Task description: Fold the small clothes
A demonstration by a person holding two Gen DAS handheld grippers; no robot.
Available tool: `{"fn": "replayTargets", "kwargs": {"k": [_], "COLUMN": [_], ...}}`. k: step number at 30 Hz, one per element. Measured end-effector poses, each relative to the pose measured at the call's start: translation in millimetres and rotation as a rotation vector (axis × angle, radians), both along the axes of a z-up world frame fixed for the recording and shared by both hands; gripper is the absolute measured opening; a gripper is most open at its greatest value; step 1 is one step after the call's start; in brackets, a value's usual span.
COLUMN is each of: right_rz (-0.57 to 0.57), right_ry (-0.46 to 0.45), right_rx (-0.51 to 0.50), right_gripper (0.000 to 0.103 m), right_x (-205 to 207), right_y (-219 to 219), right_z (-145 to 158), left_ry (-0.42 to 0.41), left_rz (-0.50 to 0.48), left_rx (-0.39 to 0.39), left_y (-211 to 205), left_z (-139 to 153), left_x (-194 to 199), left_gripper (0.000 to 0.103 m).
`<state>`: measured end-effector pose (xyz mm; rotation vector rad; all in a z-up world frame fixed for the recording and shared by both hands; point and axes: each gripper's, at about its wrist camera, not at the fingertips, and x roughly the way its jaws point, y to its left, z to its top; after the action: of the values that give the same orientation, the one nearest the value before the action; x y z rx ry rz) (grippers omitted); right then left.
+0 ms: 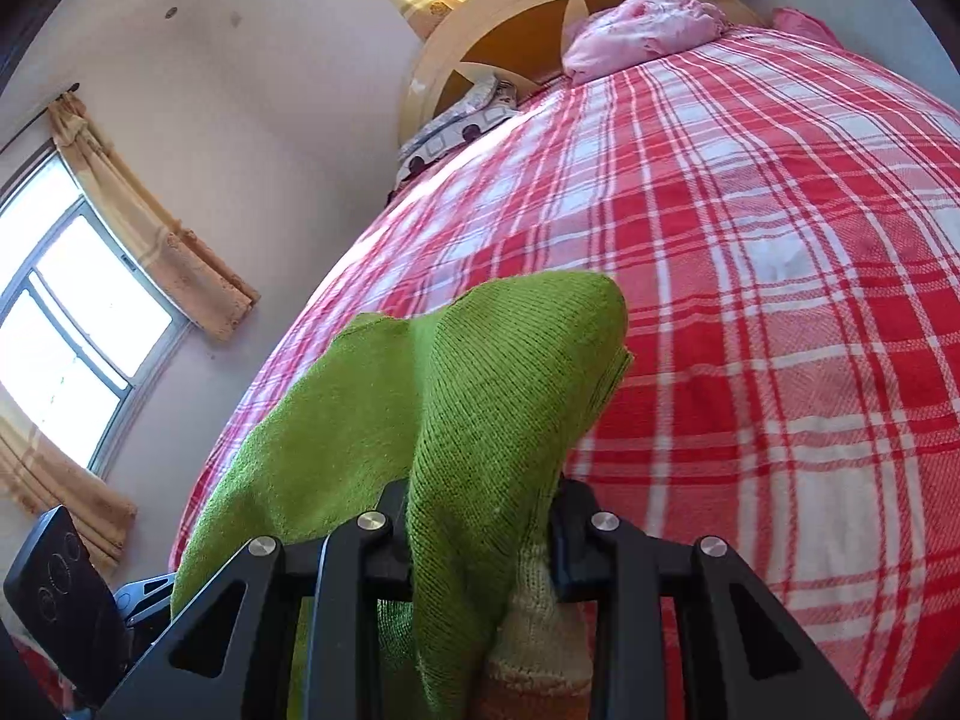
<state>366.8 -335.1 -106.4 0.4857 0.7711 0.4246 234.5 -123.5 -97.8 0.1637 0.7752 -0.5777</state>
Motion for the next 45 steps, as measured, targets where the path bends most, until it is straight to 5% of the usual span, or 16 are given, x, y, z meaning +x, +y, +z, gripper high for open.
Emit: {"fn": "replayTargets", "kwargs": {"k": [45], "right_rz": [0.314], "right_ry": [-0.002], "right_rx": [0.043], "right_gripper": [0.031], "right_x": [10], "right_y": [232], "right_z": [11], "left_ry": [-0.051], "left_rz": [0.288], "left_rx": [-0.006], "left_y": [176], "left_z": [17], "left_x": [-60], "left_gripper": [0.032]}}
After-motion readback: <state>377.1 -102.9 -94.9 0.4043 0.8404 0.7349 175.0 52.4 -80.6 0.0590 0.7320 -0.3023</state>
